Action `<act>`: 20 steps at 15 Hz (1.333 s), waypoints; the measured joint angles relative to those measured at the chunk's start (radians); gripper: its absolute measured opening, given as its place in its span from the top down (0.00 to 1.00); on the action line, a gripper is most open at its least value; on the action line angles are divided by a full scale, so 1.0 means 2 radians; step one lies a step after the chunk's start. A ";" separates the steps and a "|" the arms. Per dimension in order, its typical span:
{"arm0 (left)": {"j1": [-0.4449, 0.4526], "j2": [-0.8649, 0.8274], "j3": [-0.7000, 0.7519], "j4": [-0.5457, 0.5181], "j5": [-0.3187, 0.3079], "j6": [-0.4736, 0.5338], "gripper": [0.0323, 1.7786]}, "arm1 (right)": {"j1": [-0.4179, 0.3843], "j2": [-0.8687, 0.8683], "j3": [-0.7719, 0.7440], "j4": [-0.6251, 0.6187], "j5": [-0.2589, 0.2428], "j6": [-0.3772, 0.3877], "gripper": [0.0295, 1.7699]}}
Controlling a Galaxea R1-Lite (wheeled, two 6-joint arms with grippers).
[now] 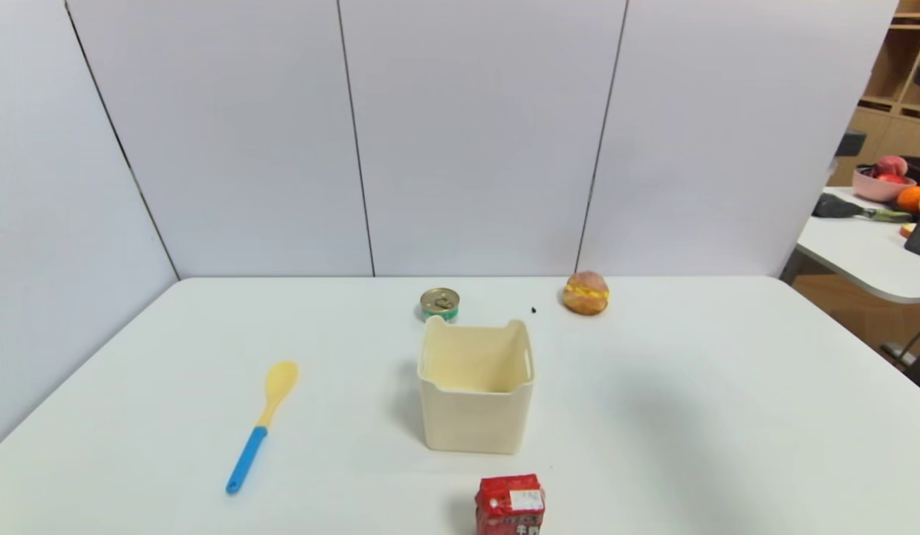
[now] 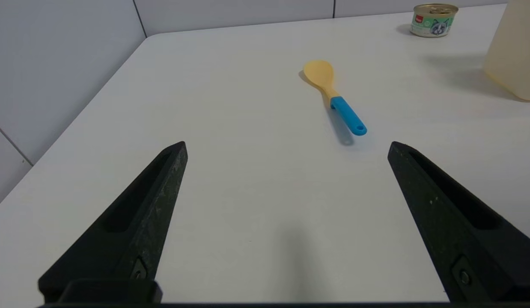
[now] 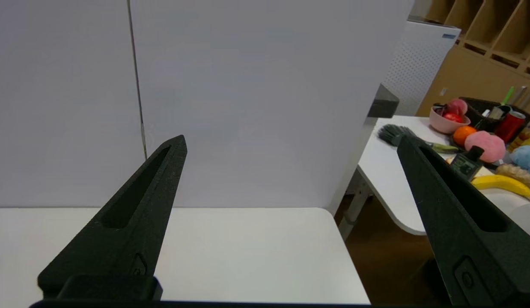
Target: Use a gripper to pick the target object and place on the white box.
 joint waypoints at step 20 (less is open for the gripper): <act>0.000 0.000 0.000 0.000 0.000 0.000 0.05 | 0.004 -0.458 0.537 -0.074 0.103 -0.009 0.04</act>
